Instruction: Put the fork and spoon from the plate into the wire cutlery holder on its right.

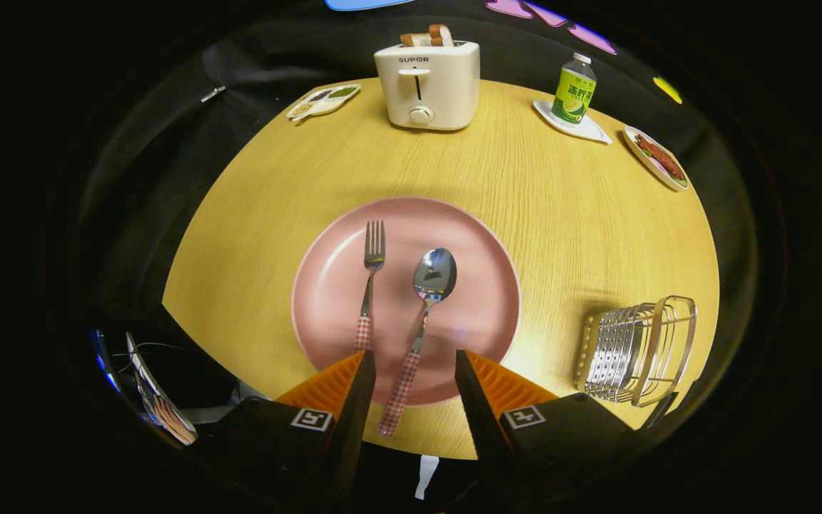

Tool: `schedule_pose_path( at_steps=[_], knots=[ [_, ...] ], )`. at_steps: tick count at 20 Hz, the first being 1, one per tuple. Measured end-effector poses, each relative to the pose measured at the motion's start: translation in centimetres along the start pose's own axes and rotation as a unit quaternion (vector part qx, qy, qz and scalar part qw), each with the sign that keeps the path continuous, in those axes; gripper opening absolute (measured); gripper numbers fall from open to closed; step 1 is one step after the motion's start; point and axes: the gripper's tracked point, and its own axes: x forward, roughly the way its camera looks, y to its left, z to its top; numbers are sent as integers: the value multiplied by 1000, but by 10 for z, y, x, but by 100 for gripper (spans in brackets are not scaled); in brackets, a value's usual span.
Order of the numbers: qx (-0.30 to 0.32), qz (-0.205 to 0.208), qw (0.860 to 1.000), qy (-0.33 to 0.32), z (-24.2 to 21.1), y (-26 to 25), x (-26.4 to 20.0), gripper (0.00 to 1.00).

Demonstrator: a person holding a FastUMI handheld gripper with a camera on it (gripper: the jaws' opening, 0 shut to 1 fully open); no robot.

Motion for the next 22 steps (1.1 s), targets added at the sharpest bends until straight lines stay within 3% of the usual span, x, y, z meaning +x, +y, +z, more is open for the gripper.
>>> schedule_pose_path(
  at_steps=[5,8,12,17,22],
  knots=[
    [13,7,999,49,-17,5,20,53],
    [16,7,997,69,-22,7,25,29],
    [24,27,996,87,-25,9,28,16],
    [22,45,995,87,-22,6,14,12],
    [10,66,996,64,-10,-9,-33,12]
  ],
)
